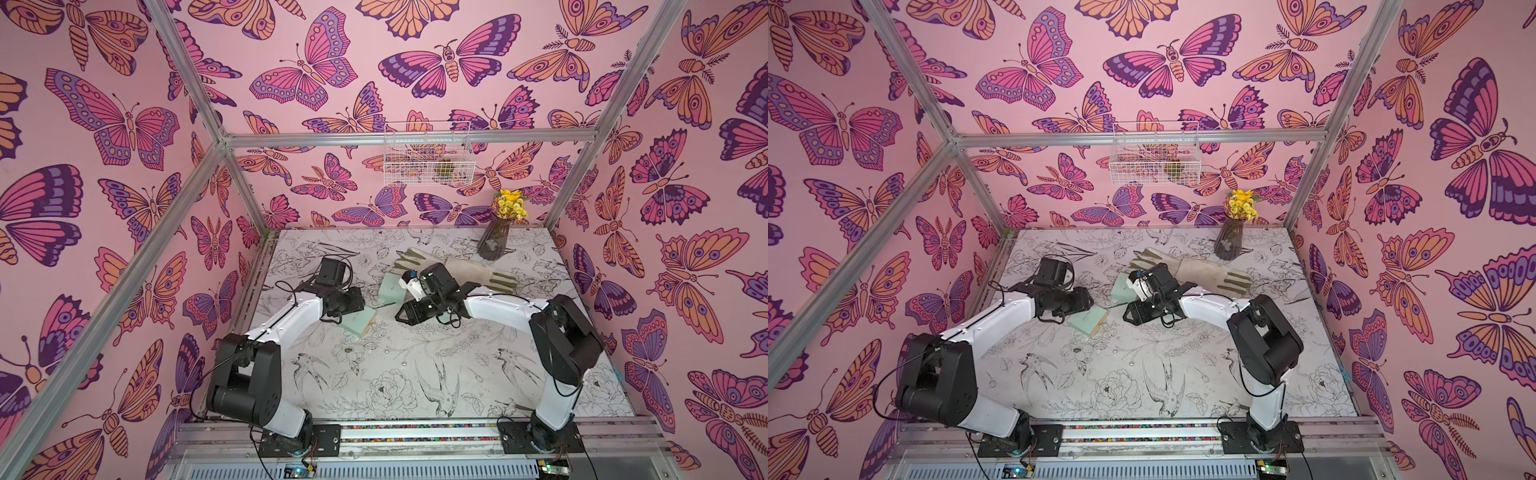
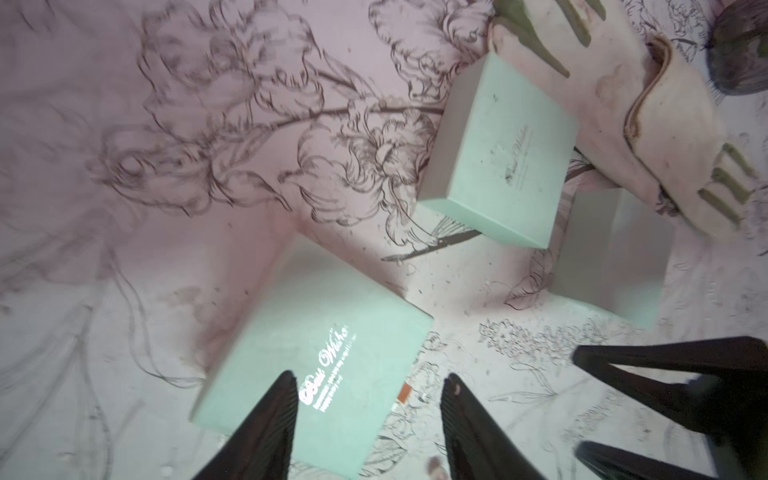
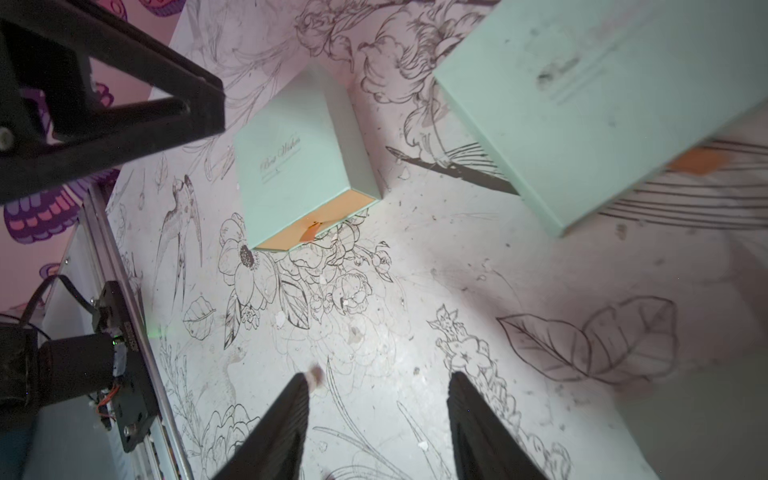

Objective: Place the earrings into the drawer-style jewelry box
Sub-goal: Open the drawer in the jewelry box.

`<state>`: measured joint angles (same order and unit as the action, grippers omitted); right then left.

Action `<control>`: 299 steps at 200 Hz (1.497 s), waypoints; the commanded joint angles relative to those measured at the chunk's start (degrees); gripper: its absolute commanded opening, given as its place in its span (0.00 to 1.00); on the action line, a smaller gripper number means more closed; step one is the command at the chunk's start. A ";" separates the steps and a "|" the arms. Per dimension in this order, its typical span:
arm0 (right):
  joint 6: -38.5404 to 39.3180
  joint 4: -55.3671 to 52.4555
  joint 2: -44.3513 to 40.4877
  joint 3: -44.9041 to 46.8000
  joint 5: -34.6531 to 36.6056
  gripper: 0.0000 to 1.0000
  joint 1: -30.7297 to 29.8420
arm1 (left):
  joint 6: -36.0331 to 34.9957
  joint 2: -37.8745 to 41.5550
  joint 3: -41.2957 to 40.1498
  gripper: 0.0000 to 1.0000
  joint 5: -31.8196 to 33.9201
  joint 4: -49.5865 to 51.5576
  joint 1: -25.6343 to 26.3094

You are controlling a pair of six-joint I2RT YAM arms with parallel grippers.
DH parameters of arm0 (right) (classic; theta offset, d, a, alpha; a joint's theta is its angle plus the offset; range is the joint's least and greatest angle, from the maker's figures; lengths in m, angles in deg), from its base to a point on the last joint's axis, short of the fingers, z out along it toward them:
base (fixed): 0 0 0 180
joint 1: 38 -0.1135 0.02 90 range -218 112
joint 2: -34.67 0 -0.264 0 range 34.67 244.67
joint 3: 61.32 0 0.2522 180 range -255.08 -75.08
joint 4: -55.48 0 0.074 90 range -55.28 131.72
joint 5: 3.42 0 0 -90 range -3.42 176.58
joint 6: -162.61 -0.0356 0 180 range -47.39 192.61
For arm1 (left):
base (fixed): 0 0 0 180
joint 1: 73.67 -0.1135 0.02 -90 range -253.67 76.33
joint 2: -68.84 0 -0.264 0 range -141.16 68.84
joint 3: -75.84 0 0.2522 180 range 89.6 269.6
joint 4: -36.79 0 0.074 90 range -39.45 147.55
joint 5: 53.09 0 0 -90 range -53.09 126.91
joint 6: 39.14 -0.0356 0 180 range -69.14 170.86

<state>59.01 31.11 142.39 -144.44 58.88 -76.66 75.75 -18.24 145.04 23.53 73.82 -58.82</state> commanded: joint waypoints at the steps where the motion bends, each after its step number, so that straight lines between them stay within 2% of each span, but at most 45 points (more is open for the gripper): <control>1: 3.50 -1.88 2.65 -3.51 -5.62 0.45 0.07 | -0.01 -0.68 -1.57 0.47 -4.46 -4.55 -0.35; 17: 3.59 -2.19 4.49 -5.03 -6.99 0.42 -0.05 | -0.05 -2.29 -0.96 0.44 -4.05 -4.55 -0.35; 60: 1.36 0.44 7.90 -5.72 -6.76 0.39 -2.21 | 1.21 -3.97 -1.53 0.43 -1.30 -4.05 -1.09; 107: -0.06 1.34 11.83 -9.21 -5.26 0.39 -4.90 | 2.04 -5.71 -2.84 0.42 -0.28 -4.11 -2.28; 227: 0.16 0.24 19.63 -16.89 -6.61 0.41 -6.57 | 2.36 -6.73 -3.45 0.42 -1.55 -4.55 -2.46; 299: 0.07 -0.37 21.96 -18.97 -6.80 0.30 -6.70 | 2.36 -7.12 -3.24 0.41 -2.42 -4.59 -2.45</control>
<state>59.12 32.05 162.60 -162.13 52.39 -82.80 78.13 -23.53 142.99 21.86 68.31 -61.02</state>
